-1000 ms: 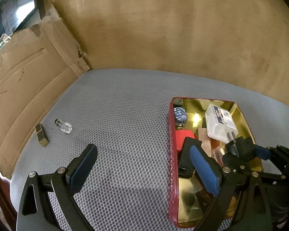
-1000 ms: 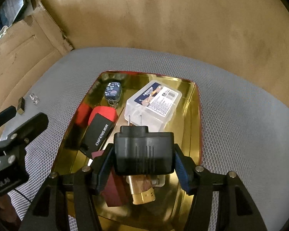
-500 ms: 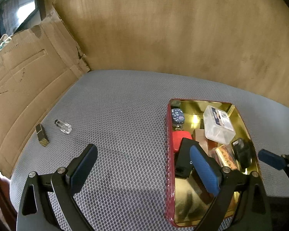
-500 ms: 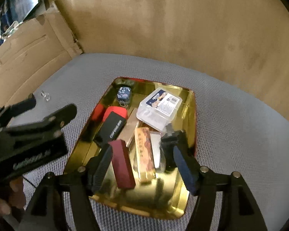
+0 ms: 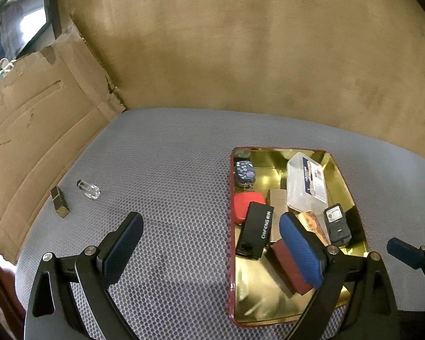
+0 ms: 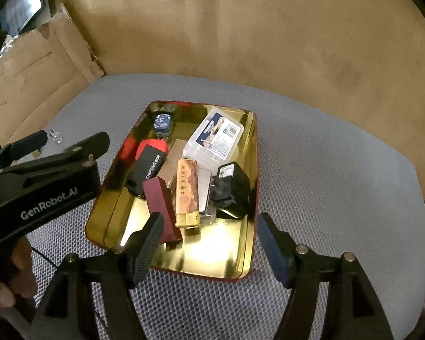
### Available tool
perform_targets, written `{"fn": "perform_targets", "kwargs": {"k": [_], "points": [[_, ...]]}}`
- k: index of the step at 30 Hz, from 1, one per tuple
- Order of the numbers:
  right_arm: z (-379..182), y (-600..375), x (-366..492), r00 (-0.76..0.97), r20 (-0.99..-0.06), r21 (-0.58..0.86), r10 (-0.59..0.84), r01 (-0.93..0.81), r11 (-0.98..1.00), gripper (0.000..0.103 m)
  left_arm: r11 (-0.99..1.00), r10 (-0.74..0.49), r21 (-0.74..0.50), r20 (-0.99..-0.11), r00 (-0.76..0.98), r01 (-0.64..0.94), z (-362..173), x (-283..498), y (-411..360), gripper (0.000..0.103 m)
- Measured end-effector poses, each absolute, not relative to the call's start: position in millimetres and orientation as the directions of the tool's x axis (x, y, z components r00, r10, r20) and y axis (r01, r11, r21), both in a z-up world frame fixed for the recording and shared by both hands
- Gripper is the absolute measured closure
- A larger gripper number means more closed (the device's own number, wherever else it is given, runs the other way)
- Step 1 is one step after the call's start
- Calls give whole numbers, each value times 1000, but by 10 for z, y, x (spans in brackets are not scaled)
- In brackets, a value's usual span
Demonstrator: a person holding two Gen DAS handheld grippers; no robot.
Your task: Organize rigid objects
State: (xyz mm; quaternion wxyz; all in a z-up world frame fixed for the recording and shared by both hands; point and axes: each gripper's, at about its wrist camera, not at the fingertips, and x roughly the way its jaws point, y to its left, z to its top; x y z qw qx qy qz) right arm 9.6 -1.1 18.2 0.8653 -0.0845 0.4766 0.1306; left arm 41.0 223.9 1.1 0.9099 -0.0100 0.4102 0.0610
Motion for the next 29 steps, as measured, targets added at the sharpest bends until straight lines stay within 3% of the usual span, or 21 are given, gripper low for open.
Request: {"fn": "perform_targets", "kwargs": {"k": [29], "points": [[112,-18,69,483,-863,-5,150,-304,953,33,994,101,44,-731,675,-101,52,342,2124,8]]}}
